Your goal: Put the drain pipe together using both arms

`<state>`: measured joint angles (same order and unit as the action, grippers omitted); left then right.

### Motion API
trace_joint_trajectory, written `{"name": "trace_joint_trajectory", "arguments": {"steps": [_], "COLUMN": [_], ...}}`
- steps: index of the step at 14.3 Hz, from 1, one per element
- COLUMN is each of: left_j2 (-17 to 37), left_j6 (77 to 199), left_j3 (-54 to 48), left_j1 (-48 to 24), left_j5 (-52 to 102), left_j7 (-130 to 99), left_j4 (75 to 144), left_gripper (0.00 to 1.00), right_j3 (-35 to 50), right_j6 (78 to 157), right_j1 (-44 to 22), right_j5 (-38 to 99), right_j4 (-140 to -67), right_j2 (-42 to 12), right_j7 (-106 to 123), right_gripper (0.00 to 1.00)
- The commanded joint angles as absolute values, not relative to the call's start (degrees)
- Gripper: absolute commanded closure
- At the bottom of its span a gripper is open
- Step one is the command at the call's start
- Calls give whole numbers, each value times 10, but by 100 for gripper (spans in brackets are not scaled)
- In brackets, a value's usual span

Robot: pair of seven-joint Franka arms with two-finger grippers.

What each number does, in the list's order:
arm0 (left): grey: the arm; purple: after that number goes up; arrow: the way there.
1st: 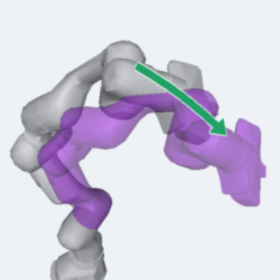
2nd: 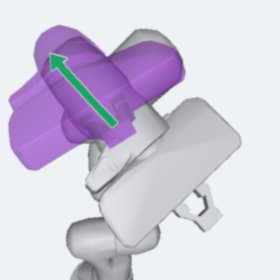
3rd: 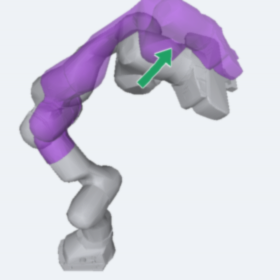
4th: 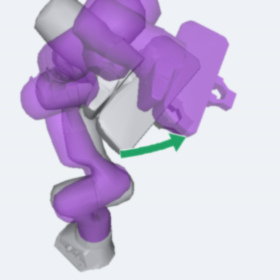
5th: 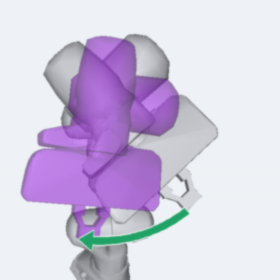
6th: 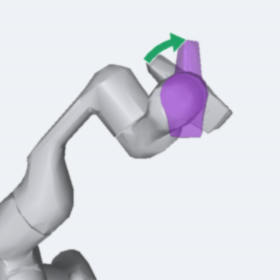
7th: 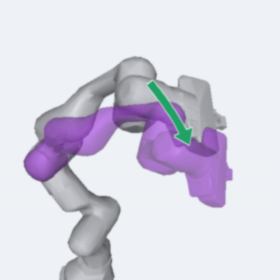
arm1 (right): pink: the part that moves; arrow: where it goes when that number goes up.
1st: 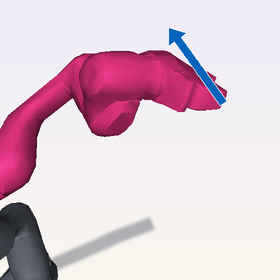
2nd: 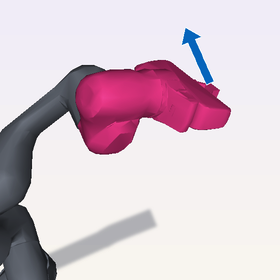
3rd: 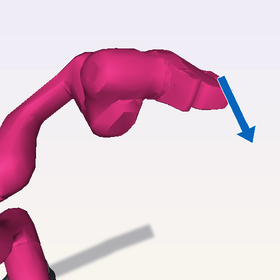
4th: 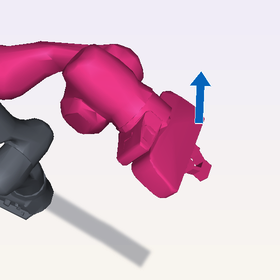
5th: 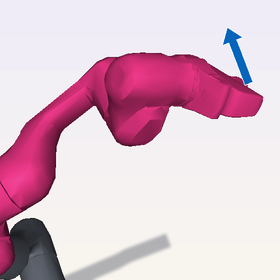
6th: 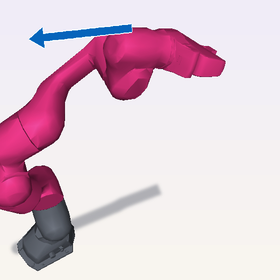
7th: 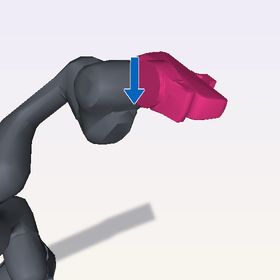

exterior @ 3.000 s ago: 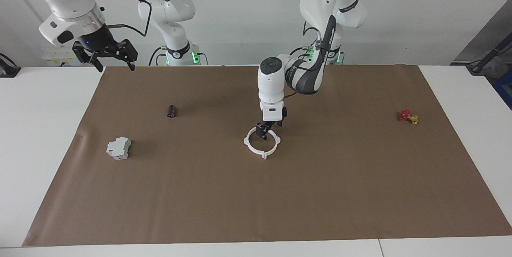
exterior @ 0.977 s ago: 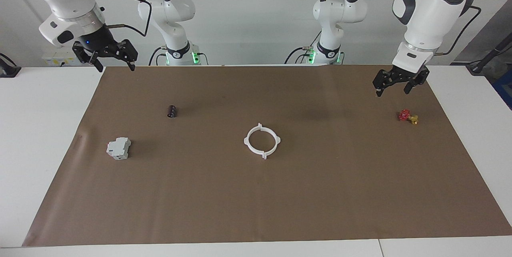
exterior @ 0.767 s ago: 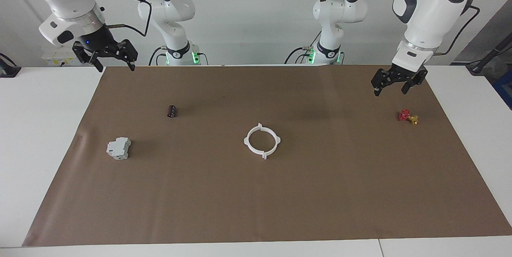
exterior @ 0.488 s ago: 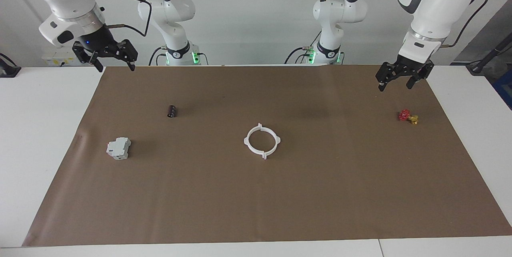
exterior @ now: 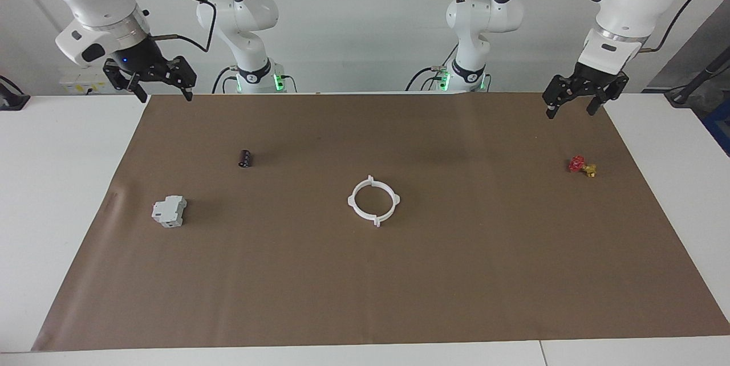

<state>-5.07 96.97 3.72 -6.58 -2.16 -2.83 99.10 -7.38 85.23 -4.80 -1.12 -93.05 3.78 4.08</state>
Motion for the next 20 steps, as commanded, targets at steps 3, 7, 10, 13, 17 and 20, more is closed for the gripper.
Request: {"name": "trace_joint_trajectory", "arguments": {"steps": [3, 7, 10, 13, 17, 20], "left_j2": [1, -6, -15, -16, -15, -15], "left_j6": [877, 879, 885, 889, 900, 900], "left_j3": [26, 25, 31, 34, 35, 44], "left_j1": [-57, -58, -57, -56, -53, -52], "left_j5": [-12, -12, -12, -12, -12, -12], "left_j7": [-19, -18, -11, 15, 22, 48], "left_j4": [878, 895, 910, 910, 910, 910], "left_gripper": [0, 0, 0, 0, 0, 0], "right_j3": [-70, -70, -70, -70, -70, -70], "right_j6": [854, 854, 854, 854, 854, 854], "right_j1": [-41, -41, -41, -41, -41, -41], "right_j5": [-4, -3, -4, -4, -3, -3], "right_j4": [-943, -943, -942, -942, -942, -942], "right_j2": [50, 51, 52, 54, 54, 54], "right_j7": [37, 37, 37, 37, 38, 37], "right_gripper": [0, 0, 0, 0, 0, 0]}}
